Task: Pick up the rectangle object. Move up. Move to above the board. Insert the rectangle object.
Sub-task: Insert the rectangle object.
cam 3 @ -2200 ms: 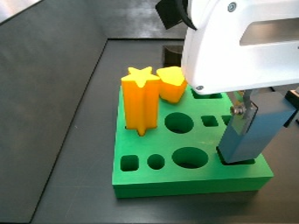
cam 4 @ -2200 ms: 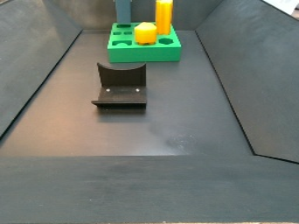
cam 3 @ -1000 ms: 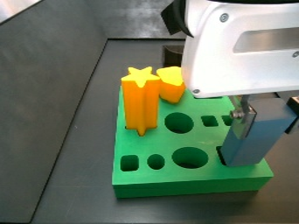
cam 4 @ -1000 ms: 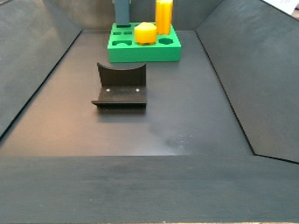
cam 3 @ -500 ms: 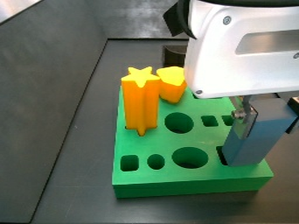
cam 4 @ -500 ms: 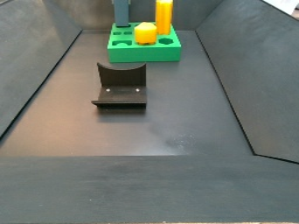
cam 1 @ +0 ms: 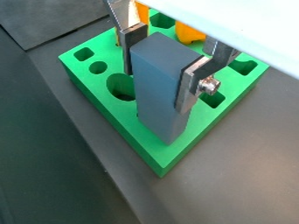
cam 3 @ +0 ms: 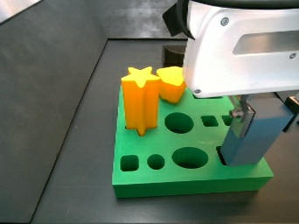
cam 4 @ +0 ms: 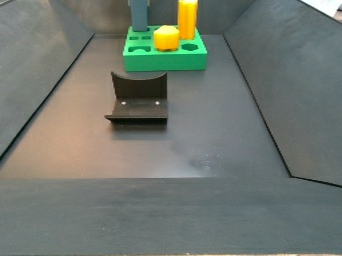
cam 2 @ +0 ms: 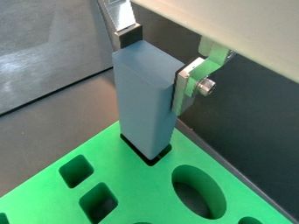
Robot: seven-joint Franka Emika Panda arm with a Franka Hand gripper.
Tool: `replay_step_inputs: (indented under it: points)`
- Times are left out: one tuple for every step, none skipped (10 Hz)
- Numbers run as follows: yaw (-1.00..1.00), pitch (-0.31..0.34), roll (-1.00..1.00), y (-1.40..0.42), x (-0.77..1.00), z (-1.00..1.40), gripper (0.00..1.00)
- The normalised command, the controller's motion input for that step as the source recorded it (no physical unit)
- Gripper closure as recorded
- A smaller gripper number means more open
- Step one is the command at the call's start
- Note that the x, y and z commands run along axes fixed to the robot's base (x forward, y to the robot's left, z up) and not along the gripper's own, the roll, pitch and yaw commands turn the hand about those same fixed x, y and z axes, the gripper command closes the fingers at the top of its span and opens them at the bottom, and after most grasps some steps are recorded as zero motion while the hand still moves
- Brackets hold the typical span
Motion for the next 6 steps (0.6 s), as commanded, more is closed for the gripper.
replay_step_inputs:
  points:
    - [0.00, 0.009, 0.09, 0.09, -0.05, -0.09, 1.00]
    - [-0.03, 0.000, 0.04, 0.05, -0.07, -0.03, 1.00]
    - [0.00, 0.000, 0.00, 0.02, -0.06, 0.00, 1.00]
    - [0.00, 0.007, 0.00, 0.00, -0.05, 0.03, 1.00]
    - [0.00, 0.000, 0.00, 0.02, -0.08, 0.00, 1.00]
    - [0.00, 0.000, 0.08, 0.00, -0.03, -0.07, 1.00]
